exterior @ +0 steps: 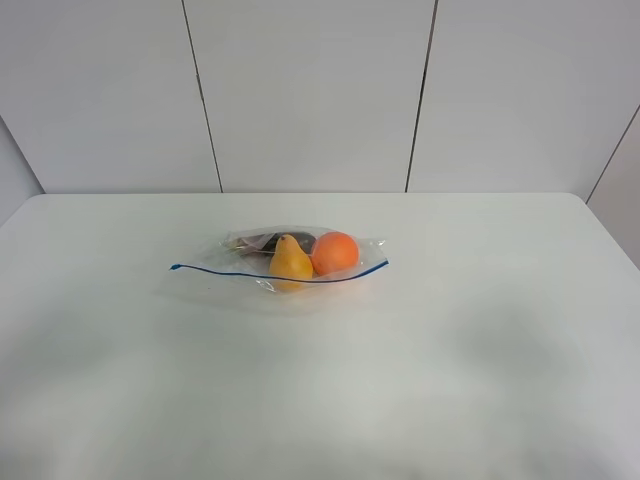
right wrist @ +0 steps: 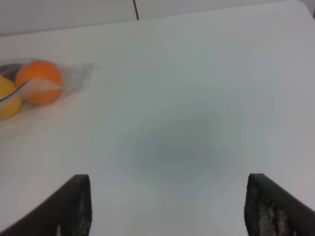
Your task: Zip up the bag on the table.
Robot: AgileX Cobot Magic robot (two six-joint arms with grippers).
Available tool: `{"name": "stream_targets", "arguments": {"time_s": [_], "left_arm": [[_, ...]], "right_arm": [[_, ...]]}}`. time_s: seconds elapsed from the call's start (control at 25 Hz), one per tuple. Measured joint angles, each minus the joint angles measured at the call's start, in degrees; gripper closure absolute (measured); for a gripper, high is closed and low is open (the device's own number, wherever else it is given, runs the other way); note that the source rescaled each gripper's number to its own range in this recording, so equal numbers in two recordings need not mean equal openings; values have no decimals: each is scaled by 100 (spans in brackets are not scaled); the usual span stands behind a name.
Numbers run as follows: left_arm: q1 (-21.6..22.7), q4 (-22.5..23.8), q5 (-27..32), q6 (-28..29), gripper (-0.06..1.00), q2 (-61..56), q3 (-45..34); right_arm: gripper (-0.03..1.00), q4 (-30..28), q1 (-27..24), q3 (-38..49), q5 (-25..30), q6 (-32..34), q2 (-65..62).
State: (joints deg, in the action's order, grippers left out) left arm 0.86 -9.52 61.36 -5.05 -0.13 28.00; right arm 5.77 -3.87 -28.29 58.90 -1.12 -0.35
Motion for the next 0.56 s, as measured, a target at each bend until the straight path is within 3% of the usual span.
{"name": "stream_targets", "arguments": {"time_s": [0.56], "left_arm": [[0, 0, 0, 0, 11, 0, 0]], "right_arm": [[1, 0, 0, 0, 0, 42, 0]]}}
